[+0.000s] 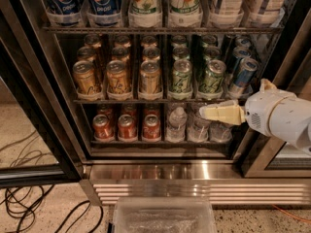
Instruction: Pick redbull can from middle shelf of fridge
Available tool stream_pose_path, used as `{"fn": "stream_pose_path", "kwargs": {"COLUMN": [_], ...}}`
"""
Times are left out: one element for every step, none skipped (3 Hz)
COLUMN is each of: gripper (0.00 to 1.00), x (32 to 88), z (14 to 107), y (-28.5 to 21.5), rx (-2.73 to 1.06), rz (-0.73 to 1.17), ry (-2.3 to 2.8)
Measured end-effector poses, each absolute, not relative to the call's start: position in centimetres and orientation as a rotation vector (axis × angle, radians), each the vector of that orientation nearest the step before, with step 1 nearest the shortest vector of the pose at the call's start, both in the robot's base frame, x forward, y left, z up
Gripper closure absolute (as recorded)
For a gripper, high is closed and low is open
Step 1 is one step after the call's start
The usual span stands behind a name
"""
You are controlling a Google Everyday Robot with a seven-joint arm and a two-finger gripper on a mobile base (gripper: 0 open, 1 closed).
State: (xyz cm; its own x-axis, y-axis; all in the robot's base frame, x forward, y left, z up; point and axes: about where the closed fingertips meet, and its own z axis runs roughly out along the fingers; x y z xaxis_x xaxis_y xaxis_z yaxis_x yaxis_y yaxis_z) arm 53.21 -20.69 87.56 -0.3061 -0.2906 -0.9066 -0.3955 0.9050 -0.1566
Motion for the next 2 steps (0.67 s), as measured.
{"fn": "stream_pose_path", "kwargs": {"gripper": [0.0, 0.0], "x": [53.7, 54.9], "z": [87.5, 87.1], "y": [-20.9, -21.5], "rx": [-0.489, -0.459], "rz": [0.088, 0.04], "ry": [1.907, 1.895]}}
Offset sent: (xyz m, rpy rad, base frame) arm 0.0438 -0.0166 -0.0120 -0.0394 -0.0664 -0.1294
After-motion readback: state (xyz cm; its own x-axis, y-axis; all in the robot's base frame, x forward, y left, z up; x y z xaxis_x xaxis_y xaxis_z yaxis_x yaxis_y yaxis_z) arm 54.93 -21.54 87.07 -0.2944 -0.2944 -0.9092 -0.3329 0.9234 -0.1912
